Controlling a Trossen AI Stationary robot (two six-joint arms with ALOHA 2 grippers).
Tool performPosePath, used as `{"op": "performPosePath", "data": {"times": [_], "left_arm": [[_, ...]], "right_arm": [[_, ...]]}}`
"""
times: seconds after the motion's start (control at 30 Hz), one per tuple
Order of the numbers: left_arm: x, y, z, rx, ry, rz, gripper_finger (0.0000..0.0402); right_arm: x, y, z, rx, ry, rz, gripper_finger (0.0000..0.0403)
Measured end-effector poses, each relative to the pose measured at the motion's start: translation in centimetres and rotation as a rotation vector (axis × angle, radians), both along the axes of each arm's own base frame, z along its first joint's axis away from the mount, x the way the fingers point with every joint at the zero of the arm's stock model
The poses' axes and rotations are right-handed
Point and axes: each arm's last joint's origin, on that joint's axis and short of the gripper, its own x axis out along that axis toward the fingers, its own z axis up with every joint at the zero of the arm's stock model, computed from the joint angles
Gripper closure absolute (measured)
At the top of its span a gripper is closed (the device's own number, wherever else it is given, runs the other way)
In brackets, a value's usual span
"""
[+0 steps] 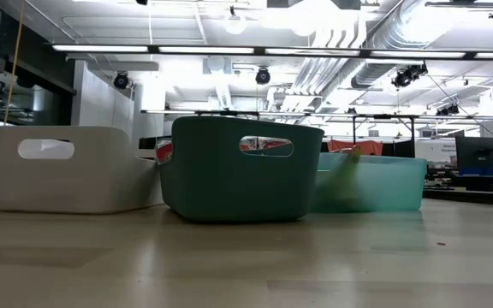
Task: Sort candy
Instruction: Put the red candy into the green bin
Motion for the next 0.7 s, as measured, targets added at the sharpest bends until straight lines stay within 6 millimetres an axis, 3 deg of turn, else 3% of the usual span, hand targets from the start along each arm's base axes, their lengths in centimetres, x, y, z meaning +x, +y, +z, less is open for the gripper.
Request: {"op": "performPosePath", "data": {"times": [0.1,0.2,0.3,0.4,0.5,0.7], "left_arm": [[0.0,0.0,0.0,-0.011,-0.006,0.000,0.0211],[0.0,0.0,0.2,-0.059,-0.034,-0.013,0.0211],[0.0,-0.1,0.3,-0.070,-0.042,-0.025,0.0211],[0.0,-0.1,0.3,-0.070,-0.047,-0.035,0.0211],[0.1,-0.3,0.3,-0.071,-0.045,-0.041,0.0211],[0.3,-0.5,0.1,-0.080,-0.042,-0.051,0.0211]], "right_arm": [[1.3,-0.8,4.5,-0.060,-0.195,-0.015,0.0397],[2.7,-1.6,8.7,-0.130,-0.500,0.009,0.0401],[4.4,-2.4,11.5,-0.237,-0.800,0.028,0.0399],[6.6,-3.5,12.7,-0.306,-0.981,0.015,0.0401],[9.3,-4.8,12.6,-0.318,-1.097,0.016,0.0401],[14.4,-6.9,12.4,-0.229,-1.380,0.071,0.0402]]}}
